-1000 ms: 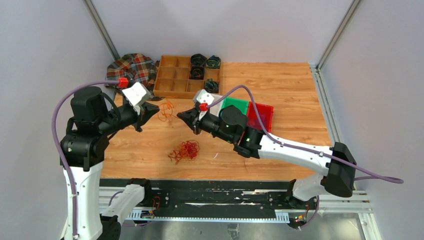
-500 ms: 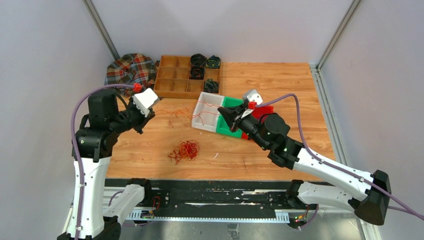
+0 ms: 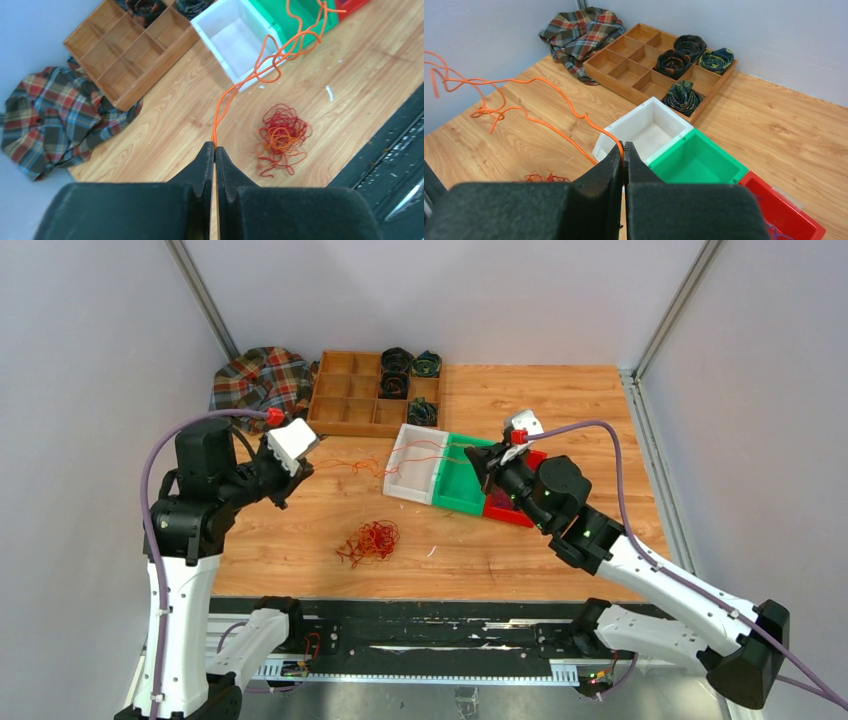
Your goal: Untangle the cables
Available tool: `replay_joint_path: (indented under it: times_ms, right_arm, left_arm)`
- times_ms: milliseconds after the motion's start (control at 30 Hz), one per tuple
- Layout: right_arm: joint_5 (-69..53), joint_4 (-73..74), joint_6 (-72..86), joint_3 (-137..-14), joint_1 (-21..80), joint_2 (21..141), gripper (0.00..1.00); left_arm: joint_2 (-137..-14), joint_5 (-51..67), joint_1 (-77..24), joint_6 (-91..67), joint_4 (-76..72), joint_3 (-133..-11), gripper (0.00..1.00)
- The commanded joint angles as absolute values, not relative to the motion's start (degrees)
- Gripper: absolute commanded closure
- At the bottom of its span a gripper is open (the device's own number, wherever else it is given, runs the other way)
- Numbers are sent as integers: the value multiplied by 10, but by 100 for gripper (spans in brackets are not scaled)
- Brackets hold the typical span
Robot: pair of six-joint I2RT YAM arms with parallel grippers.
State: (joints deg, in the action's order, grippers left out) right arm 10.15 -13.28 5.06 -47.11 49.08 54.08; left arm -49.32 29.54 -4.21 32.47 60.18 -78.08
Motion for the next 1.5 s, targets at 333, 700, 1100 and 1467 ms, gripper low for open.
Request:
replay_joint_path:
  times_ms: [333, 700, 1100, 1467]
  right_arm:
    - [53, -96, 42, -569, 426, 591, 99]
    - [34, -78, 30, -589, 373, 618, 99]
    - [29, -89, 24, -564, 361, 666, 99]
    - [23, -119, 38, -525, 349, 734, 99]
  left_arm:
    - [-467, 361, -40, 330, 601, -691, 20]
    - [-449, 330, -40, 401, 623, -622, 2]
    - [-478, 285, -40, 455, 622, -612, 2]
    - [-419, 57, -40, 311, 448, -553, 2]
